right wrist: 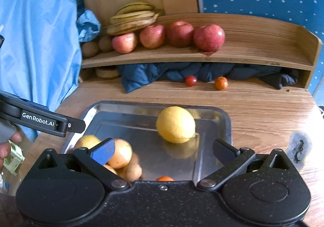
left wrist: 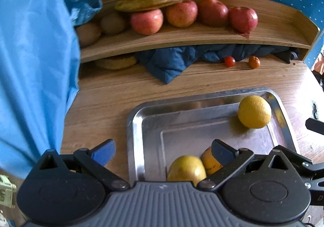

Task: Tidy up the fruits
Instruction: 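Move both open tools toward the cherry tomato and small orange under the shelf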

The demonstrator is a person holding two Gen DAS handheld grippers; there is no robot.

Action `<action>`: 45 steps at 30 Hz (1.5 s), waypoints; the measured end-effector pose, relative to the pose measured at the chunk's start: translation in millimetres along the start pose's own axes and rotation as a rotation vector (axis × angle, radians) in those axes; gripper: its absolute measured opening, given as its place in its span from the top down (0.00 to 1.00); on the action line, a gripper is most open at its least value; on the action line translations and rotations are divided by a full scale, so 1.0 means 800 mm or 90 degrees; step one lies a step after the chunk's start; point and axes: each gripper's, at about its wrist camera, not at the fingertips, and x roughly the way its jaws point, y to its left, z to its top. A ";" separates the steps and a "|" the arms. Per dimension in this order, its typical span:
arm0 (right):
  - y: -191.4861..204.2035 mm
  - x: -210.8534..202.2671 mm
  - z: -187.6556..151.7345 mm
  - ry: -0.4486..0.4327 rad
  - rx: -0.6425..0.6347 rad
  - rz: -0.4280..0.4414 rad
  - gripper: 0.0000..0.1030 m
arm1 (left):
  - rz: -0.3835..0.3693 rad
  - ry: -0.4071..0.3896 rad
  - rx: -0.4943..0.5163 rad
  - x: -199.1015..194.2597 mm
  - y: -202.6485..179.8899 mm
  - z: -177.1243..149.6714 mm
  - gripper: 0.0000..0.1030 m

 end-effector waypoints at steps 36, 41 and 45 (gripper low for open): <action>-0.048 0.047 0.015 0.015 0.133 -0.129 0.01 | -0.084 0.015 0.099 0.099 -0.055 0.100 0.01; -0.057 0.056 0.021 0.012 0.146 -0.153 0.01 | -0.095 0.014 0.103 0.112 -0.060 0.114 0.01; -0.065 0.066 0.025 0.014 0.151 -0.172 0.01 | -0.111 0.004 0.084 0.122 -0.066 0.126 0.01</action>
